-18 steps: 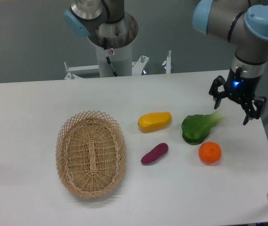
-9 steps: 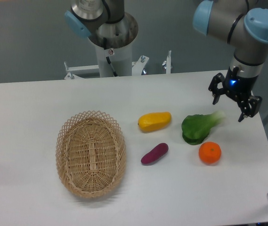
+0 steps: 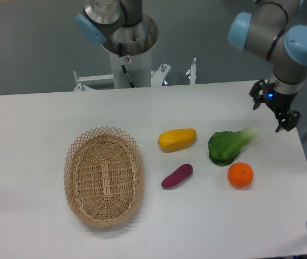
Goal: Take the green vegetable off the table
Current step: 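Lower the open gripper onto the stem of the green bok choy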
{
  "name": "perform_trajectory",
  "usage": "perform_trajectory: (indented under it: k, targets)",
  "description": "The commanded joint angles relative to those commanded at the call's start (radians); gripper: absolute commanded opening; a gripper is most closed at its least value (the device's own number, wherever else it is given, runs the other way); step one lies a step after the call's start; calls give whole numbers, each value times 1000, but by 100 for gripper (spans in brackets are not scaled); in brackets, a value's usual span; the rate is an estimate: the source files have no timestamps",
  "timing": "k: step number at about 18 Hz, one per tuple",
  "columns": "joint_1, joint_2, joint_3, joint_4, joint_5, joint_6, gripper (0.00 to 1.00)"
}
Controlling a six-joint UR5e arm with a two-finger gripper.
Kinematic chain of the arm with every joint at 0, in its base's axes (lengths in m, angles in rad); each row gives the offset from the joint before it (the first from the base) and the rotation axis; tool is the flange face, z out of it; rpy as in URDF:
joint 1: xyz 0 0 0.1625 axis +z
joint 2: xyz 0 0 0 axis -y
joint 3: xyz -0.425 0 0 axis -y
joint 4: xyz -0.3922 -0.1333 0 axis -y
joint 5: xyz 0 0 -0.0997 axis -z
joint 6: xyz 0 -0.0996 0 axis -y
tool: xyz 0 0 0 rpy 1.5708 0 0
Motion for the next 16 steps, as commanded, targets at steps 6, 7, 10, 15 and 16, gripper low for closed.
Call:
perform_trajectory:
  k: [6,7,10,15,16]
  targets:
    - [-2,-14,-109,146,0,-9,100]
    - [-2,-18,-121,164,0,-9,100]
    - [-5,-32,-146,206,2,-5,100]
    - [-11,-52,-154,215,2,-5,100]
    - [-11,-52,-161,223,0,-3,100]
